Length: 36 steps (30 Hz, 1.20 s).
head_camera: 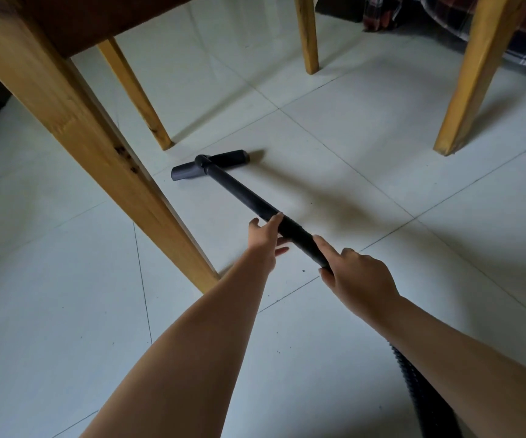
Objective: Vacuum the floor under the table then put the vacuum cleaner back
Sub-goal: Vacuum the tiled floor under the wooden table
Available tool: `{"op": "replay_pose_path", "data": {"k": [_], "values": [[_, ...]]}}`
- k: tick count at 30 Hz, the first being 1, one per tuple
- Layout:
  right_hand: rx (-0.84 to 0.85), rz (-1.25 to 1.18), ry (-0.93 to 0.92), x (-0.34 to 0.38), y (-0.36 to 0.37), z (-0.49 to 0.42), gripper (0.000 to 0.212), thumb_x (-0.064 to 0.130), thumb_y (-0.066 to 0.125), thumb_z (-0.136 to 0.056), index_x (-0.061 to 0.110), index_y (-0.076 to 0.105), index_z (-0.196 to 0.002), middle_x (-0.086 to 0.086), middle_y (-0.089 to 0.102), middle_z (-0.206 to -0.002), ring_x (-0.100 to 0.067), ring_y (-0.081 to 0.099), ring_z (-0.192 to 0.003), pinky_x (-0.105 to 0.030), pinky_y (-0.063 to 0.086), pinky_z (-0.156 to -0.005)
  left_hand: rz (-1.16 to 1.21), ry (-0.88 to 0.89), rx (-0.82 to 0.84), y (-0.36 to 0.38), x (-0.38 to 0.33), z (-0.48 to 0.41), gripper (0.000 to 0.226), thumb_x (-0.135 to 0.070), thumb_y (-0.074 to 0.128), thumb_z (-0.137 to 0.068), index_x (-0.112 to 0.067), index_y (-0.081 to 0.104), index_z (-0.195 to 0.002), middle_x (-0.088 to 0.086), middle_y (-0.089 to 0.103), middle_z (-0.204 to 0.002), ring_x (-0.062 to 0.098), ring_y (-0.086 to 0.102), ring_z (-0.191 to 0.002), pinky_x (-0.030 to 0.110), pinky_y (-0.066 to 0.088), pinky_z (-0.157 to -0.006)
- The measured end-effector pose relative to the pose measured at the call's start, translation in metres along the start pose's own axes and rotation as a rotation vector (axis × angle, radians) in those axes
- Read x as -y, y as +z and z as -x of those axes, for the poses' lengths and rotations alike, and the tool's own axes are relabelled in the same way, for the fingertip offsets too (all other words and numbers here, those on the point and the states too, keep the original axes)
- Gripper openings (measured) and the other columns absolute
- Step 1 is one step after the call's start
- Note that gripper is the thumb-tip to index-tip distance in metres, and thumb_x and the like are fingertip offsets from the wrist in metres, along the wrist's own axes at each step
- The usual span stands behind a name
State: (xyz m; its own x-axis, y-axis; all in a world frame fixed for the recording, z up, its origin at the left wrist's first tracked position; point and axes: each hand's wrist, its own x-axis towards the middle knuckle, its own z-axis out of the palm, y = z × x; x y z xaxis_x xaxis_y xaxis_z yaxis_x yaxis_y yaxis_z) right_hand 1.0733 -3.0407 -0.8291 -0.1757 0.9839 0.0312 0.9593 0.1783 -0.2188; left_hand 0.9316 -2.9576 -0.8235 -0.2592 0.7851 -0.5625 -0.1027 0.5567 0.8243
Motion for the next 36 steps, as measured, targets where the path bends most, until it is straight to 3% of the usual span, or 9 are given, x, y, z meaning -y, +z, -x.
{"op": "replay_pose_path", "data": {"k": [8, 13, 17, 21, 25, 29, 31, 34, 36], "values": [[0.039, -0.018, 0.084, -0.014, -0.002, 0.03, 0.055, 0.031, 0.039, -0.095, 0.03, 0.017, -0.145, -0.003, 0.059, -0.091, -0.024, 0.045, -0.066, -0.028, 0.032, -0.056, -0.073, -0.006, 0.044, 0.011, 0.018, 0.013, 0.042, -0.028, 0.052, -0.095, -0.008, 0.043, -0.132, 0.018, 0.061, -0.119, 0.02, 0.063, -0.07, 0.037, 0.054, -0.073], [0.176, -0.057, 0.111, -0.017, -0.003, 0.039, 0.058, 0.028, 0.045, -0.089, 0.023, 0.019, -0.142, 0.0, 0.059, -0.09, -0.025, 0.053, -0.071, -0.028, 0.034, -0.058, -0.156, 0.0, 0.082, 0.02, 0.027, 0.018, 0.035, -0.024, 0.053, -0.094, -0.005, 0.051, -0.123, 0.011, 0.061, -0.101, 0.018, 0.062, -0.071, 0.039, 0.049, -0.087], [0.267, -0.269, 0.179, -0.012, -0.003, 0.04, 0.069, 0.022, 0.05, -0.082, 0.024, 0.015, -0.142, 0.002, 0.047, -0.086, -0.02, 0.049, -0.072, -0.025, 0.03, -0.051, -0.184, -0.007, 0.154, 0.03, 0.027, 0.03, 0.037, -0.024, 0.055, -0.093, -0.01, 0.05, -0.127, 0.007, 0.062, -0.096, 0.015, 0.06, -0.072, 0.038, 0.044, -0.088], [0.242, -0.4, 0.224, -0.005, 0.0, 0.041, 0.075, 0.022, 0.049, -0.086, 0.025, 0.006, -0.147, -0.001, 0.045, -0.095, -0.019, 0.05, -0.08, -0.026, 0.035, -0.06, -0.249, 0.024, 0.177, 0.036, 0.02, 0.033, 0.035, -0.027, 0.055, -0.094, -0.013, 0.051, -0.126, 0.001, 0.063, -0.086, 0.012, 0.059, -0.072, 0.039, 0.041, -0.09], [0.249, -0.398, 0.236, -0.011, -0.005, 0.041, 0.073, 0.021, 0.051, -0.084, 0.025, 0.012, -0.146, -0.001, 0.048, -0.088, -0.019, 0.051, -0.075, -0.026, 0.035, -0.056, -0.411, 0.05, 0.228, 0.033, 0.012, 0.033, 0.025, -0.031, 0.055, -0.094, -0.014, 0.057, -0.112, 0.003, 0.065, -0.099, 0.019, 0.059, -0.086, 0.04, 0.038, -0.092], [0.258, -0.323, 0.215, -0.02, -0.016, 0.043, 0.065, 0.022, 0.051, -0.085, 0.028, 0.019, -0.142, 0.0, 0.048, -0.082, -0.02, 0.05, -0.07, -0.025, 0.032, -0.05, -0.548, 0.05, 0.266, 0.027, -0.002, 0.036, 0.03, -0.034, 0.051, -0.096, -0.011, 0.059, -0.114, 0.004, 0.068, -0.102, 0.019, 0.06, -0.09, 0.041, 0.036, -0.094], [0.285, -0.281, 0.206, -0.025, -0.027, 0.041, 0.064, 0.021, 0.05, -0.086, 0.029, 0.019, -0.142, 0.0, 0.048, -0.083, -0.019, 0.05, -0.067, -0.025, 0.031, -0.048, -0.6, 0.054, 0.253, 0.025, -0.012, 0.034, 0.036, -0.034, 0.05, -0.096, -0.008, 0.057, -0.119, 0.006, 0.07, -0.106, 0.018, 0.061, -0.084, 0.037, 0.04, -0.087], [0.33, -0.254, 0.19, -0.034, -0.044, 0.037, 0.063, 0.017, 0.049, -0.088, 0.031, 0.02, -0.143, -0.001, 0.049, -0.088, -0.014, 0.043, -0.058, -0.025, 0.032, -0.05, -0.601, 0.099, 0.227, 0.025, -0.024, 0.032, 0.039, -0.028, 0.052, -0.096, 0.0, 0.054, -0.124, 0.01, 0.063, -0.102, 0.011, 0.056, -0.067, 0.023, 0.044, -0.05], [0.345, -0.22, 0.195, -0.039, -0.051, 0.032, 0.066, 0.014, 0.048, -0.089, 0.034, 0.019, -0.145, 0.0, 0.049, -0.095, -0.016, 0.045, -0.066, -0.027, 0.036, -0.058, -0.566, 0.119, 0.23, 0.027, -0.026, 0.029, 0.037, -0.021, 0.053, -0.096, 0.004, 0.052, -0.123, 0.011, 0.059, -0.102, 0.01, 0.053, -0.065, 0.014, 0.042, -0.034]]}}
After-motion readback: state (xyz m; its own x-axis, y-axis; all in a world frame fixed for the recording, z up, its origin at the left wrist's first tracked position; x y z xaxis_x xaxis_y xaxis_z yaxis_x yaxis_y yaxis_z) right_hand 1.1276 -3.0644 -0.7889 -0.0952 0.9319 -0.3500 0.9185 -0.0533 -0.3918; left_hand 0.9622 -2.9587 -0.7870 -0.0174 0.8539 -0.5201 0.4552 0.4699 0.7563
